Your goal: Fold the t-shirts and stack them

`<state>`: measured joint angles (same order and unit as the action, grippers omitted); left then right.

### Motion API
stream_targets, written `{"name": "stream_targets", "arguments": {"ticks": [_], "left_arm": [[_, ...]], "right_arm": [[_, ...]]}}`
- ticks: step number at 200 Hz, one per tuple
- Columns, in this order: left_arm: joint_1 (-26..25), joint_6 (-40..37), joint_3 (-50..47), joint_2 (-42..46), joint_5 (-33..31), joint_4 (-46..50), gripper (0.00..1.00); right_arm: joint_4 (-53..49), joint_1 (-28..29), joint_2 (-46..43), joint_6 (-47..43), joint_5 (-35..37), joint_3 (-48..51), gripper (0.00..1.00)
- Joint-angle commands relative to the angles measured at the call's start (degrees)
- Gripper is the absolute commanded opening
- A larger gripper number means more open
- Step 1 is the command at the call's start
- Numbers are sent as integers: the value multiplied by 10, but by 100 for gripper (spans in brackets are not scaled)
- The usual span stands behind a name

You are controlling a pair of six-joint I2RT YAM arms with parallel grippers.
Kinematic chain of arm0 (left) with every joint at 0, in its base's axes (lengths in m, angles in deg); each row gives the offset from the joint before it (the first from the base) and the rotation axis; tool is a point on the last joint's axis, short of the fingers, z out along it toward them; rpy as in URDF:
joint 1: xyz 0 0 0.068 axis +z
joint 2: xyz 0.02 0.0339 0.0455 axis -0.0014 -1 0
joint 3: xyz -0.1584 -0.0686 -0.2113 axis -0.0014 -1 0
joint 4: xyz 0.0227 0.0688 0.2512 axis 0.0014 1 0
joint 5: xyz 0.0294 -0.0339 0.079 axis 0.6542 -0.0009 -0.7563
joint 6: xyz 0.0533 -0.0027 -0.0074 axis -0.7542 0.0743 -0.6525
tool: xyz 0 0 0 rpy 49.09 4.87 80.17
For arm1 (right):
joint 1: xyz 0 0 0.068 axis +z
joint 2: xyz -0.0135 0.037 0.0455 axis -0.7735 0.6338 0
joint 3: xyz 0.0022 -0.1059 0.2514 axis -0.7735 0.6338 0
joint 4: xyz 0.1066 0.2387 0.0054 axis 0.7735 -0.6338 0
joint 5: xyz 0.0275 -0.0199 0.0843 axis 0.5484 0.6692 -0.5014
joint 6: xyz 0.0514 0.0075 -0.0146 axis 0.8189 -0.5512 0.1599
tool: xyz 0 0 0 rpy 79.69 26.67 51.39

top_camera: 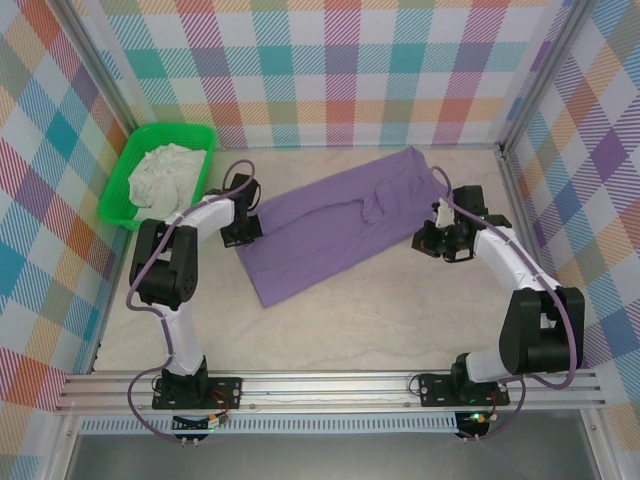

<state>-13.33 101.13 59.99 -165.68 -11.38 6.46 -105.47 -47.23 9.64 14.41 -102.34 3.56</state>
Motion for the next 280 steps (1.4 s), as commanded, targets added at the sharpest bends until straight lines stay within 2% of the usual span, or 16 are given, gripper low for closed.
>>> {"name": "stream_targets", "arguments": {"ticks": [1,42,72,87,108,131,154,171,189,229,280], "left_arm": [[-16,5,5,-16,-29,19,0],[-26,19,-3,-7,-105,74,0],[-26,18,-19,-2,-110,72,0],[-27,20,-24,-1,-106,71,0],[-28,33,-36,2,-96,80,0],[-37,55,-70,12,-78,78,0],[-59,74,-103,21,-62,77,0],[-81,91,-129,30,-59,79,0],[-104,110,-158,48,-58,79,0],[-149,153,-222,95,-53,87,0],[-229,222,-303,156,-17,82,0]], "right_arm": [[46,3,1,40,-48,18,0],[59,2,14,89,-73,16,0],[61,-5,-42,159,4,44,0],[33,-17,-80,213,78,60,0],[71,-28,-119,197,53,88,0],[71,-29,-102,166,16,68,0],[98,-28,-52,165,-13,49,0],[123,-26,13,169,-48,20,0],[119,-19,85,166,-52,-33,0],[70,11,242,163,-5,-159,0],[-10,42,372,181,74,-268,0]]}}
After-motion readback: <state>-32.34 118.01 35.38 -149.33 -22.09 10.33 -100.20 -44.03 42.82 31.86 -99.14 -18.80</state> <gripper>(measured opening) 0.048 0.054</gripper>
